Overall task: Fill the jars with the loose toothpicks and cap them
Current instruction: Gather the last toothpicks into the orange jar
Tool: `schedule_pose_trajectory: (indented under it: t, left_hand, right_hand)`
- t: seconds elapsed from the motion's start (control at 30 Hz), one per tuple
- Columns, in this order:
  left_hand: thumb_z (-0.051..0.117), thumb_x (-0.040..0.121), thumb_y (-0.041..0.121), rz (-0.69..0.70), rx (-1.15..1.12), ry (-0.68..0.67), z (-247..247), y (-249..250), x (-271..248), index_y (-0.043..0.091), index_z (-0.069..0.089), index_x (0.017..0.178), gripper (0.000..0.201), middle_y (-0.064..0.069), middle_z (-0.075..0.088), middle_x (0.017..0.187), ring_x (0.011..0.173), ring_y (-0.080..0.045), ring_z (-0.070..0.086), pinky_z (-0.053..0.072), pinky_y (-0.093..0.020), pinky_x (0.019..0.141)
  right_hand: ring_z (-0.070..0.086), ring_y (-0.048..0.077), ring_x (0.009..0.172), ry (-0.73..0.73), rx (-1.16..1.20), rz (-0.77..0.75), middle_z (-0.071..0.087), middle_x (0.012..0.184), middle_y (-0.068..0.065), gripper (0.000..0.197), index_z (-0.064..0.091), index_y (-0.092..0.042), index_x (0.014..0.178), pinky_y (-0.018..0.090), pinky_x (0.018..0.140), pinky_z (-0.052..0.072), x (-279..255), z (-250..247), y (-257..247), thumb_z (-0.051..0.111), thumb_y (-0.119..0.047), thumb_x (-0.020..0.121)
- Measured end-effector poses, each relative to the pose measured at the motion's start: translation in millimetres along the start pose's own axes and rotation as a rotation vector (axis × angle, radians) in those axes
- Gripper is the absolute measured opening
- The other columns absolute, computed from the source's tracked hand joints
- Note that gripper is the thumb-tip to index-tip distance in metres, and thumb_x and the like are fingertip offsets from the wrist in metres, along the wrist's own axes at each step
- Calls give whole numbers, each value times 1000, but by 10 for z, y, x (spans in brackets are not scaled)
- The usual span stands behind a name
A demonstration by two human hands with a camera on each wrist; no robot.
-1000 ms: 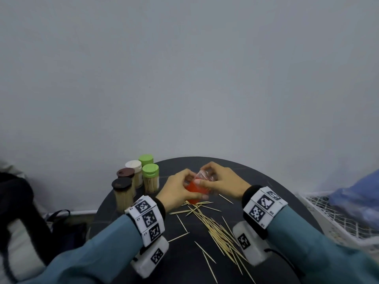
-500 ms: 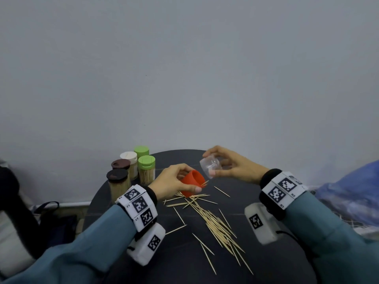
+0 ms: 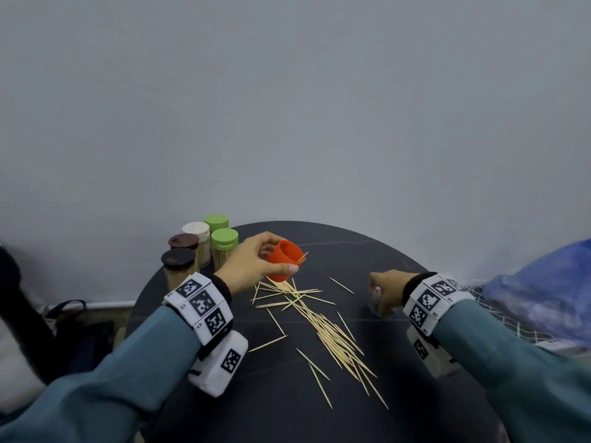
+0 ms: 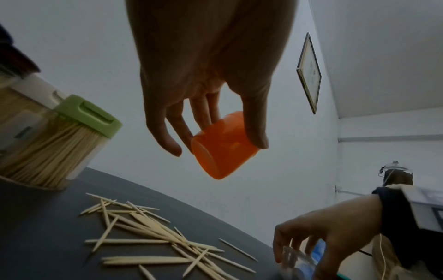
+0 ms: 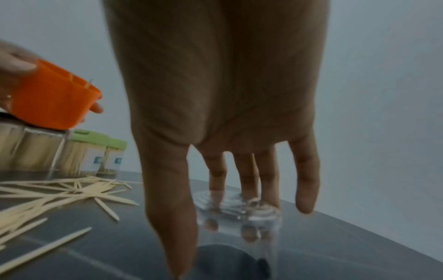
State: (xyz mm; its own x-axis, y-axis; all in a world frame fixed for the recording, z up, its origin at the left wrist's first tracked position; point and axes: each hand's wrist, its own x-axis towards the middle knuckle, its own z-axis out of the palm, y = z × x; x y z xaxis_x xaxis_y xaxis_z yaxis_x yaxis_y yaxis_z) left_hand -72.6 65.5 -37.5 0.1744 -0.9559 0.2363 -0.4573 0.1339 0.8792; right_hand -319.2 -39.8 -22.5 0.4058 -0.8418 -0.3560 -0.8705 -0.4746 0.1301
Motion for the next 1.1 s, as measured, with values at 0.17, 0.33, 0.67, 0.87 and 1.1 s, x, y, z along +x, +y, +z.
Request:
schedule_pose_trajectory:
  t: [0.17, 0.33, 0.67, 0.87, 1.1]
  left_hand:
    - [83, 64, 27, 0, -3, 23, -24, -9, 9, 16, 57, 116, 59, -2, 63, 116, 111, -17, 58, 46, -25, 91]
    - [82, 68, 23, 17, 50, 39, -60, 26, -11, 15, 57, 117, 56, -2, 62, 116, 109, -15, 56, 42, -15, 81]
    - [82, 68, 21, 21, 56, 70, -90, 106, -58, 14, 56, 118, 57, -2, 61, 117, 109, -16, 54, 42, -23, 86]
    - [83, 67, 23, 5, 70, 63, -89, 117, -88, 14, 56, 119, 59, -4, 61, 118, 111, -19, 55, 45, -29, 93]
    - [83, 67, 21, 9, 93, 79, -54, 147, -123, 13, 57, 118, 57, -4, 61, 117, 109, -18, 55, 44, -26, 91]
  right_hand:
    - [50, 24, 119, 95, -94, -45, 51, 130, 7, 51, 48, -10, 128, 39, 97, 40, 179, 17, -200, 60, -37, 86]
    - [51, 28, 119, 65, -41, -126, 53, 131, 14, 39, 49, -4, 130, 36, 100, 42, 366, -28, -459, 46, -20, 94]
    - [55, 27, 111, 64, -29, -187, 57, 123, 13, 31, 59, -4, 119, 35, 95, 46, 75, 156, -478, 44, -15, 94]
    - [57, 25, 105, 120, 45, -297, 60, 117, 12, 33, 60, -4, 116, 33, 91, 48, -292, 238, -546, 53, -26, 93]
    - [53, 20, 101, 43, 100, -194, 52, 110, 5, 58, 53, -7, 110, 28, 83, 46, -372, 299, -609, 68, -52, 76]
